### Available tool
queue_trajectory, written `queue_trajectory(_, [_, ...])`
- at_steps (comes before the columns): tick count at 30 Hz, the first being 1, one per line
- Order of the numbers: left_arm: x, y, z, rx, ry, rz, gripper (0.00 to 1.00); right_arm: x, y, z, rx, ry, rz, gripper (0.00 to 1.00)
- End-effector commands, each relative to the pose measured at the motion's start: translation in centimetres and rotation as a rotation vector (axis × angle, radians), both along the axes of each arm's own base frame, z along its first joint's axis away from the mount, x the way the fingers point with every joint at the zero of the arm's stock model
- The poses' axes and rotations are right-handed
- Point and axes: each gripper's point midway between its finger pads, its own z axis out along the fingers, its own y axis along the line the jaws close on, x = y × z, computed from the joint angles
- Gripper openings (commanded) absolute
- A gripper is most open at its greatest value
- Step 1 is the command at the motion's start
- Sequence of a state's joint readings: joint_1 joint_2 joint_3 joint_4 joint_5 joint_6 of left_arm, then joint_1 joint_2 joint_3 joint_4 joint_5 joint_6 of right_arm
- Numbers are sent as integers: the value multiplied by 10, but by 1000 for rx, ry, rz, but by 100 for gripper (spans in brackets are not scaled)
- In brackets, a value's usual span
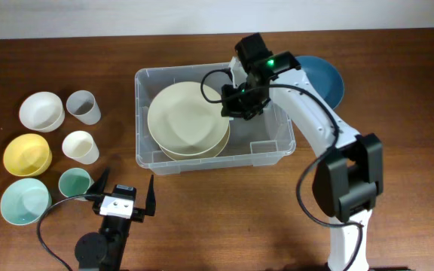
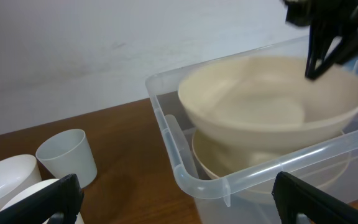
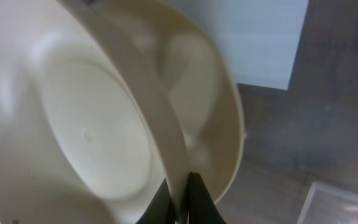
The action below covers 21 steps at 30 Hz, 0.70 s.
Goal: Pack container
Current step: 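Lift the cream bowl and stack it onto the bowl in the bin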
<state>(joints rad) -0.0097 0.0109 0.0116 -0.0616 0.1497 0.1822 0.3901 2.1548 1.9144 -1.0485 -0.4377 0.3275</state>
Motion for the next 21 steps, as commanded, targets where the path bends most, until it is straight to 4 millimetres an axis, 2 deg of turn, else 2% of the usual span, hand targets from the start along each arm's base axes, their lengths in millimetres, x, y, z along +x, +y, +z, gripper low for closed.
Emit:
queue_trajectory(1, [0, 1, -2, -9, 5, 6, 100, 2, 5, -5, 0, -4, 2, 4])
queue_trajectory(7, [0, 1, -2, -9, 5, 6, 100, 7, 8, -11, 2, -12, 3, 4])
queue_trajectory(13, [0, 1, -2, -9, 5, 6, 100, 4, 10, -32, -15, 29, 10, 4])
queue_trajectory(16, [0, 1, -2, -9, 5, 6, 100, 4, 10, -33, -16, 31, 10, 4])
queue_trajectory(20, [0, 1, -2, -9, 5, 6, 100, 4, 10, -33, -16, 32, 11, 13])
queue_trajectory(21, [0, 2, -2, -9, 5, 7, 100, 4, 10, -33, -16, 32, 11, 22])
